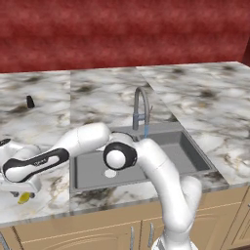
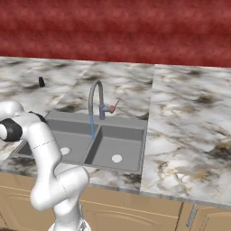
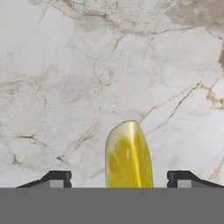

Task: Turn on the sink faucet. Then move the lemon wedge from the counter to the sink. Turn off the sink. Move the vegetable from the sink to the pot next to the stove. Finally move the pot to the front left burner.

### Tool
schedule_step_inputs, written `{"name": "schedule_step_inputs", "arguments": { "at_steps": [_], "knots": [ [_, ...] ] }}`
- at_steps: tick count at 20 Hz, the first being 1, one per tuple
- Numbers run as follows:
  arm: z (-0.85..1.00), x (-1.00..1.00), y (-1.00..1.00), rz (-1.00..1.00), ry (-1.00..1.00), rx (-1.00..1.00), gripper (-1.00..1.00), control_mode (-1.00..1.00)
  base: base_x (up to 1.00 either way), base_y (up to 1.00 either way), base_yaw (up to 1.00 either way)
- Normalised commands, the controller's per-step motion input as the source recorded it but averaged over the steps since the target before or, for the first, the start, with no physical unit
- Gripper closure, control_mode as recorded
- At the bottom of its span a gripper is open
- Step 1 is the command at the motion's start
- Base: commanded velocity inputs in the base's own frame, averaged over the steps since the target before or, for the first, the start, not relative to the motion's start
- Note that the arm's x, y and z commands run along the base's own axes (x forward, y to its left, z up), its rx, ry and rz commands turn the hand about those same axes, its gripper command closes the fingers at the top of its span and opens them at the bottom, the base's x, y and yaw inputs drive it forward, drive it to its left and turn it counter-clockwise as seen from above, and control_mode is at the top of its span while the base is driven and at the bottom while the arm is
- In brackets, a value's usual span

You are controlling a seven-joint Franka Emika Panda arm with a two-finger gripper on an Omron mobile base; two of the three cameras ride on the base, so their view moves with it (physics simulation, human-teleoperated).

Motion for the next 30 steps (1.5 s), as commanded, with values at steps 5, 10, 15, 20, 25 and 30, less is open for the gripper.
{"name": "schedule_step_inputs", "arguments": {
  "at_steps": [5, 10, 15, 20, 25, 30],
  "knots": [
    [-0.28, -0.05, 0.06, 0.00, 0.00, 0.00, 1.00, -1.00, 0.00, 0.00, 0.00],
    [-0.39, -0.18, -0.05, 0.00, 0.00, 0.03, 1.00, -1.00, 0.00, 0.00, 0.00],
    [-0.33, -0.04, -0.32, 0.00, -0.16, 0.14, 1.00, -1.00, 0.00, 0.00, 0.00],
    [0.27, -0.02, -0.62, 0.00, -0.23, 0.10, 1.00, -1.00, 0.00, 0.00, 0.00],
    [0.69, -0.05, -0.65, 0.00, -0.25, 0.08, 1.00, -1.00, 0.00, 0.00, 0.00],
    [0.64, -0.01, -0.82, 0.00, -0.19, 0.14, 1.00, -1.00, 0.00, 0.00, 0.00]
  ]
}}
